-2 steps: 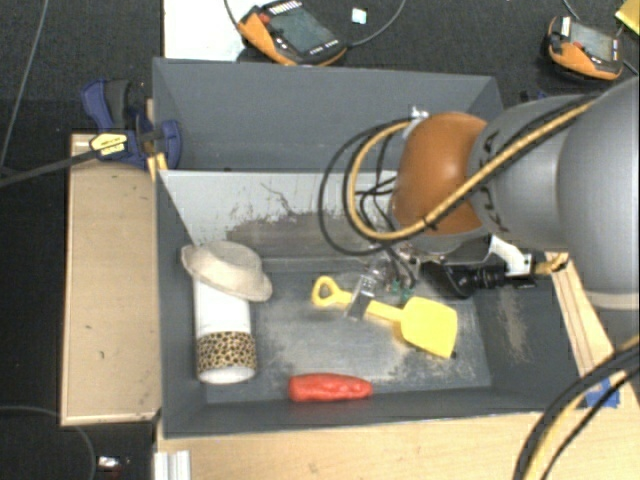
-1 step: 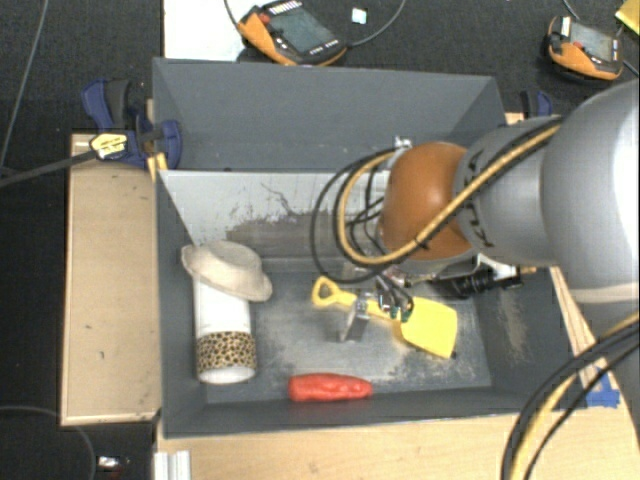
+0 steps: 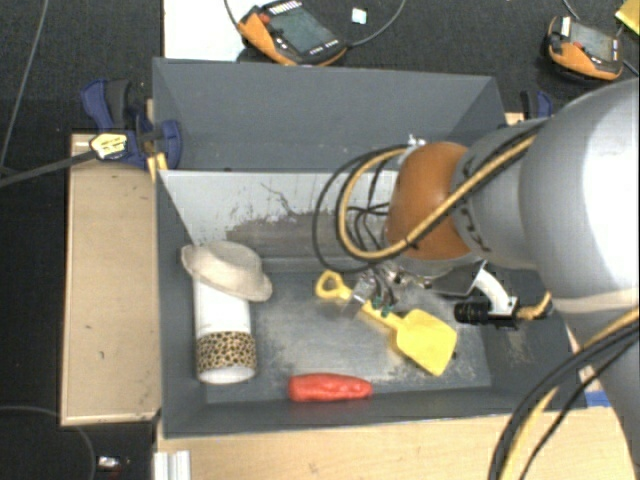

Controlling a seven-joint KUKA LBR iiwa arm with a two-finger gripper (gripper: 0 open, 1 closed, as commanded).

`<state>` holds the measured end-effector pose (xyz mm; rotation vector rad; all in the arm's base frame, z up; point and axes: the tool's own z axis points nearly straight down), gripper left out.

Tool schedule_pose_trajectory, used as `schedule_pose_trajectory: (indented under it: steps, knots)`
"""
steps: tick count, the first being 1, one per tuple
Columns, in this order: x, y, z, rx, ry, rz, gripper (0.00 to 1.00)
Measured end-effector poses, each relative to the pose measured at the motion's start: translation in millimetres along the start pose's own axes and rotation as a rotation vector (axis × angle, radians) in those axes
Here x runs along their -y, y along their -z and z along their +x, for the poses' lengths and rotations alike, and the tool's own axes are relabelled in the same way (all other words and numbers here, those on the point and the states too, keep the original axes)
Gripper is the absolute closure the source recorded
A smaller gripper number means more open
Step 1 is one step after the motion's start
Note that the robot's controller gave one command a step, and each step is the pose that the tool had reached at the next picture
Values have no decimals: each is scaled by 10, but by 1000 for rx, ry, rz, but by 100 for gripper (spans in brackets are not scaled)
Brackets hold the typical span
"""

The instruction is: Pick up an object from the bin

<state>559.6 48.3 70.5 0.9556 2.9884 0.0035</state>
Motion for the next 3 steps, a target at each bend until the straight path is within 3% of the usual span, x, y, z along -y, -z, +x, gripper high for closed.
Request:
schedule_pose_trajectory:
  steps: [1,3]
  knots:
    - [0,2,0,0,0,0,100]
    - [-2,449,-9,2,4,-2,100]
